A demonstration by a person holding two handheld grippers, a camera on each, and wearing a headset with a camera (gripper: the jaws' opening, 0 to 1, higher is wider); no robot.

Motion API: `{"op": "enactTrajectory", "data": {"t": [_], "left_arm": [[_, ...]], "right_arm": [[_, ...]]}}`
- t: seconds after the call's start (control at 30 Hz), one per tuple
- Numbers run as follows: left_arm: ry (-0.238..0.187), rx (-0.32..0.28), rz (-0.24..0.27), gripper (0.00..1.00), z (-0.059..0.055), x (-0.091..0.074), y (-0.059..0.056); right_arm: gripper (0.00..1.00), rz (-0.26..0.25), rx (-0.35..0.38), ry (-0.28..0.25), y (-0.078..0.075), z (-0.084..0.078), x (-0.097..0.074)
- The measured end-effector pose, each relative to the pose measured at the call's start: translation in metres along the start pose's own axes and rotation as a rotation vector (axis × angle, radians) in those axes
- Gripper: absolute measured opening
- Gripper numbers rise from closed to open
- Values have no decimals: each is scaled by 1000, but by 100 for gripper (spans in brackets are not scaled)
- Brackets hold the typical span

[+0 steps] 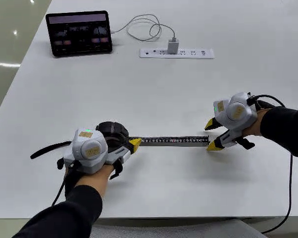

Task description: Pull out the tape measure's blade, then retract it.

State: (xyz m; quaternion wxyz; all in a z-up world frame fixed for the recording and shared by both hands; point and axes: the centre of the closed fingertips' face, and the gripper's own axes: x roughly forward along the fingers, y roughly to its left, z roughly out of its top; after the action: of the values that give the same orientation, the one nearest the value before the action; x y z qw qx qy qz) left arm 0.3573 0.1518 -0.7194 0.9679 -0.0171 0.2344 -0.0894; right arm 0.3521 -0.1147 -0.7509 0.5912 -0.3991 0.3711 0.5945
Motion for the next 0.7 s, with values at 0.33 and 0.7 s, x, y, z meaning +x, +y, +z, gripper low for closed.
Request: {"op": "enactTrajectory", "data": {"t": [0.33,0.7], "left_arm": [[-11,-8,-1,95,3,-1,-2],[3,-19,2,86,4,3,-1]], "right_arm": [[12,38,8,24,2,-3,10],[11,35,1,49,4,0,10]]}}
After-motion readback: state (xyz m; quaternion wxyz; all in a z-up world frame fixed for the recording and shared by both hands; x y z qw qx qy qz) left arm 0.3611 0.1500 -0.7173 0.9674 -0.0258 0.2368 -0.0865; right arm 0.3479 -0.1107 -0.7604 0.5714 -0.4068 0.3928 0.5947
